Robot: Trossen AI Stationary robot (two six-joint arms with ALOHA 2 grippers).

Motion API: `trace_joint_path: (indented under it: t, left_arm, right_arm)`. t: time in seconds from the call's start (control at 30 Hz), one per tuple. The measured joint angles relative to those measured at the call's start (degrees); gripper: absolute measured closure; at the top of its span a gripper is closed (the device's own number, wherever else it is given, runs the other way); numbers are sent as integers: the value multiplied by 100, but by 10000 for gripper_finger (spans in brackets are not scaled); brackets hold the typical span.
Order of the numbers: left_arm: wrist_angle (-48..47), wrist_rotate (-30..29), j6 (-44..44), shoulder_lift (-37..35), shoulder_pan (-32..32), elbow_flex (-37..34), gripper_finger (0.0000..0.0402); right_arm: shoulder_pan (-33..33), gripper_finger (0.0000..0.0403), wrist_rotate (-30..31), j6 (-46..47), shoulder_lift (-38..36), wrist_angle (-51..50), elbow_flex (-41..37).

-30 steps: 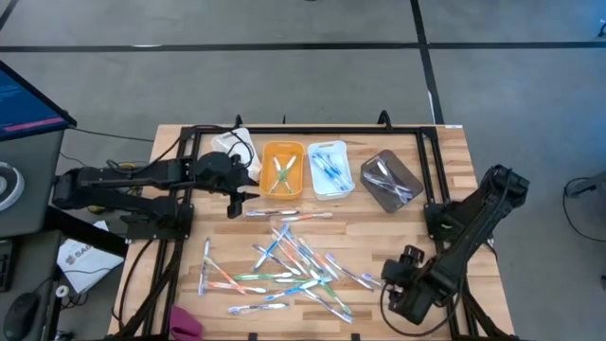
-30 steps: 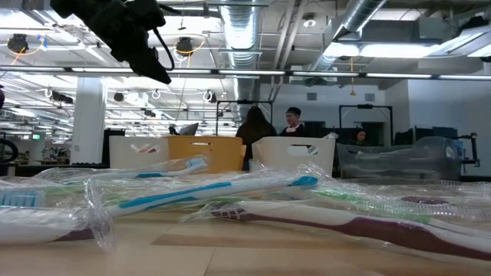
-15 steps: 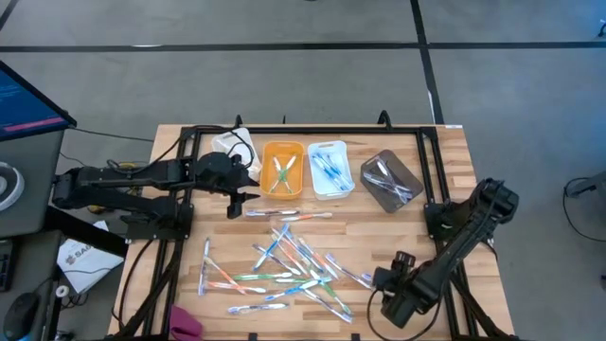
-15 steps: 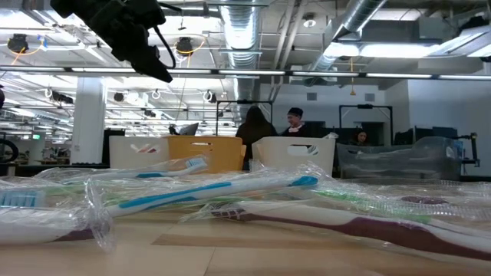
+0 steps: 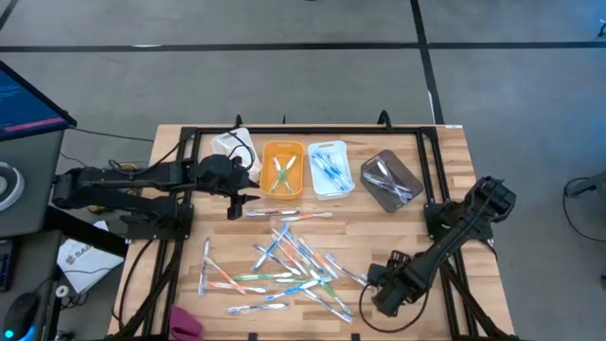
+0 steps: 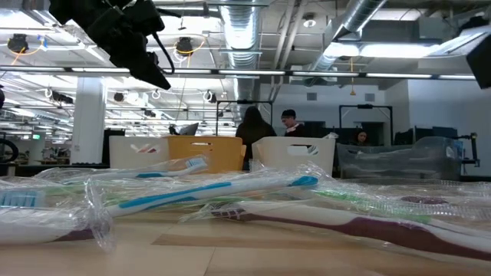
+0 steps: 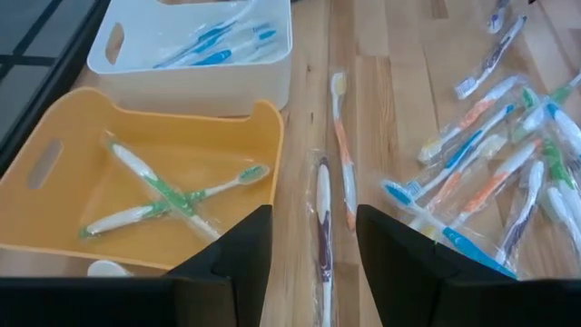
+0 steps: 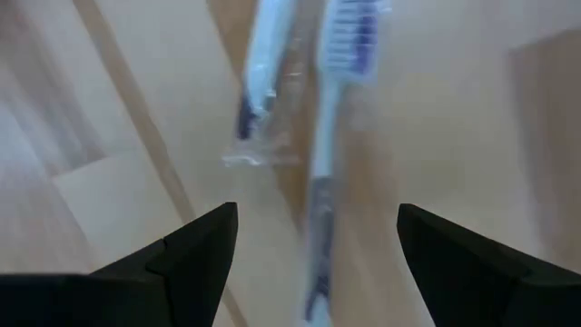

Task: Pick & Place Toothbrushes
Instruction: Put the white violet toothbrush into the black transparent bin

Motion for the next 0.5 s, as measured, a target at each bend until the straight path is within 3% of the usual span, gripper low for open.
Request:
trace_joint_path:
  t: [0.17, 0.5]
  left_arm:
    - [59, 0, 0, 0, 0, -9, 248]
    - [92, 1, 0, 0, 0, -9, 248]
  right_arm:
    - [9, 106, 12, 146, -41, 634, -391]
    - [-75, 128, 43, 319, -74, 749, -689]
